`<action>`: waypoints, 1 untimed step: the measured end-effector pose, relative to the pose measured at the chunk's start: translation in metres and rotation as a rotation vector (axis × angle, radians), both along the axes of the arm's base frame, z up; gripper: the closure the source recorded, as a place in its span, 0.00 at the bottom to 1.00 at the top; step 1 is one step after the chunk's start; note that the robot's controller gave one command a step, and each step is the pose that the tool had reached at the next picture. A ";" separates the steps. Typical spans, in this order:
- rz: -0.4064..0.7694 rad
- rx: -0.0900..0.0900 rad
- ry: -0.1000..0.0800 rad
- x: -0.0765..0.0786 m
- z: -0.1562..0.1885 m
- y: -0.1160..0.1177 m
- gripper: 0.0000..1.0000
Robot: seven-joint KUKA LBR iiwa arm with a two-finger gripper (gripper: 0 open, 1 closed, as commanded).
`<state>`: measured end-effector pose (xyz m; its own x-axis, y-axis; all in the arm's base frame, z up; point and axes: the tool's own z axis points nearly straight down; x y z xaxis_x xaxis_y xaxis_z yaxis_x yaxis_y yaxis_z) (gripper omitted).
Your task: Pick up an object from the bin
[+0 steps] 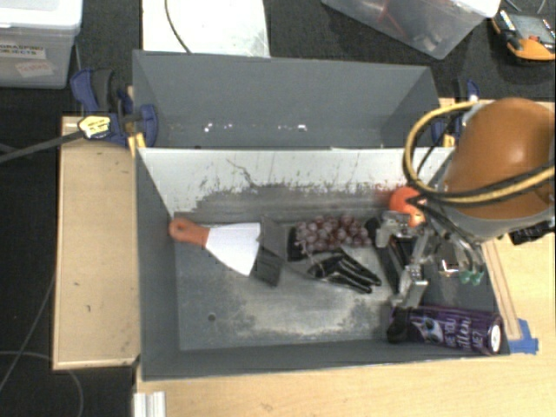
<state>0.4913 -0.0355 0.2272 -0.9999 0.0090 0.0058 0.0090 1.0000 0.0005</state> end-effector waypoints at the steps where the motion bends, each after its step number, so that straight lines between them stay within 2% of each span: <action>1: 0.002 -0.001 -0.008 0.002 0.004 0.000 0.00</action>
Offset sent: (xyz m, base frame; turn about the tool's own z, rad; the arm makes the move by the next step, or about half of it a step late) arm 0.0626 -0.0043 -0.1572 -0.0094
